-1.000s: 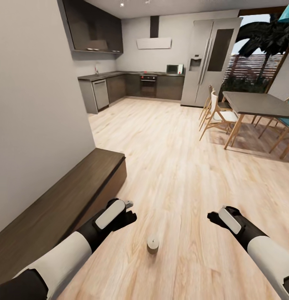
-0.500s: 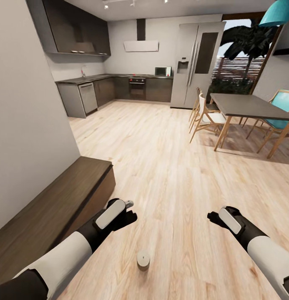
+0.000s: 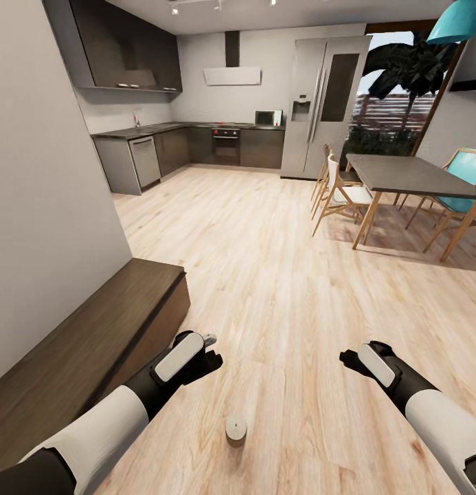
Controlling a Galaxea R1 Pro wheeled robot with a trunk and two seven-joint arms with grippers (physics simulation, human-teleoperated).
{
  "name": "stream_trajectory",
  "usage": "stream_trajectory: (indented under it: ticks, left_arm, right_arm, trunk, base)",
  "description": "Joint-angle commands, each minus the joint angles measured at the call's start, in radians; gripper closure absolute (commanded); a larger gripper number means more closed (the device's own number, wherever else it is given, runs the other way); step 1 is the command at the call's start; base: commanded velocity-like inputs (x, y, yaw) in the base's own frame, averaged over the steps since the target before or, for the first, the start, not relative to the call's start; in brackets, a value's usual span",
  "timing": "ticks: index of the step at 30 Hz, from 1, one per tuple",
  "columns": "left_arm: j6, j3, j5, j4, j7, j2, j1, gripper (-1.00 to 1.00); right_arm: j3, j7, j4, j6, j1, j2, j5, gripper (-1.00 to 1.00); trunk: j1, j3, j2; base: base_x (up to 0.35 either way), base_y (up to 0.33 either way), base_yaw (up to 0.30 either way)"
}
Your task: Place each of the two pumpkins and all three candles from the living room inside a cabinet in the living room (use any cabinet), then make sure every cabinet is closed, and position the cauldron so it is next to a table in the living room.
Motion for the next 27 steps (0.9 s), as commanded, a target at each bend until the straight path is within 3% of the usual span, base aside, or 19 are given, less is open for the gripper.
stream_trajectory:
  ticks: [1,15,27]
  left_arm:
    - [0.000,0.000,0.000,0.000,0.000,0.000,0.000,-1.00]
    - [0.000,0.000,0.000,0.000,0.000,0.005,0.000,-1.00]
    - [0.000,0.001,0.000,0.000,0.000,0.005,0.000,-1.00]
  right_arm:
    - [0.000,0.000,0.000,0.000,0.000,0.000,0.000,-1.00]
    - [0.000,0.000,0.000,-0.001,0.000,0.000,0.003,-1.00]
    - [0.000,0.000,0.001,-0.001,0.000,0.000,0.003,-1.00]
  trunk:
    - [0.000,0.000,0.000]
    - [0.000,0.000,0.000]
    - [0.000,0.000,0.000]
  base:
    - [0.000,0.000,0.000]
    - [0.000,0.000,0.198]
    - [0.000,0.000,0.027]
